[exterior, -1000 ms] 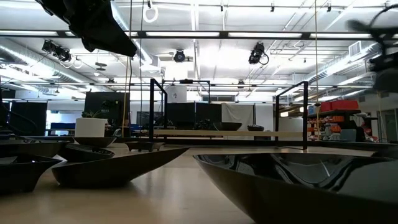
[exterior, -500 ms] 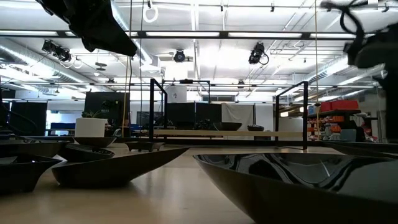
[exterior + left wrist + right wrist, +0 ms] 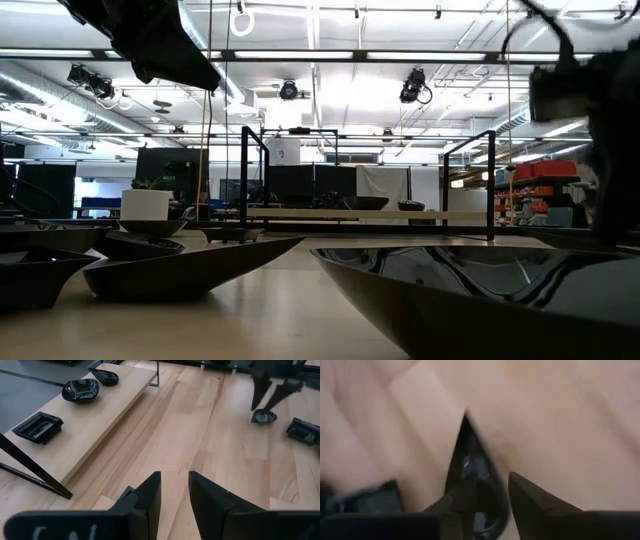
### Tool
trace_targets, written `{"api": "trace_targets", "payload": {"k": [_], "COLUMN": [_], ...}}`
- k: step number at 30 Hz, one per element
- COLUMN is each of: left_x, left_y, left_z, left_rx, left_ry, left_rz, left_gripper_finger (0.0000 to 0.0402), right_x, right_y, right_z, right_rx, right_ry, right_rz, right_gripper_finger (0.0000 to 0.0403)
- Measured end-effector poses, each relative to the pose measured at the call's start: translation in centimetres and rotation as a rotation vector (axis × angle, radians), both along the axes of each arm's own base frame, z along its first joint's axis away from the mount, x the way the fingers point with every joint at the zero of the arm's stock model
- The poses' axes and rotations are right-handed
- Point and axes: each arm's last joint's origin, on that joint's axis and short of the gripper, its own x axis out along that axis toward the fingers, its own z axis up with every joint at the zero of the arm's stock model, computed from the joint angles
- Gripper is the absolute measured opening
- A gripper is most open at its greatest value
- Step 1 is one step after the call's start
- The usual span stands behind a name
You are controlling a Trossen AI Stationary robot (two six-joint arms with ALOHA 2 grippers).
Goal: Pick & Place Mini shaped plates
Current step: Stack the black teardrop shaped bowl on top of the other black teardrop shaped bowl on the shelf
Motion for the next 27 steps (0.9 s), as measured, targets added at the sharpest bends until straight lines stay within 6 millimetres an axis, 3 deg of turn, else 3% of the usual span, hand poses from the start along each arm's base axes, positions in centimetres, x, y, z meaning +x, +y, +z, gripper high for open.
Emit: {"api": "trace_targets", "payload": {"k": [6, 15, 21, 27], "left_x": [0.0, 0.0, 0.0, 0.0], "left_y": [0.0, 0.0, 0.0, 0.0], "left_z": [0.0, 0.0, 0.0, 0.0], "left_rx": [0.0, 0.0, 0.0, -0.001], "left_ry": [0.0, 0.0, 0.0, -0.003], "left_rz": [0.0, 0.0, 0.0, 0.0], "left_gripper_finger": [0.0106, 0.0106, 0.0106, 0.0106], "right_x": [-0.3, -0.2, 0.2, 1.5], "right_y": [-1.3, -1.4, -1.2, -1.0], "right_z": [-2.1, -2.2, -1.2, 2.1], "right_rx": [0.06, 0.06, 0.071, 0.005], "right_ry": [-0.036, -0.032, -0.07, -0.201], "right_rz": [0.03, 0.054, 0.05, 0.003], "right_gripper_finger": [0.0094, 0.0034, 0.0004, 0.0005]}}
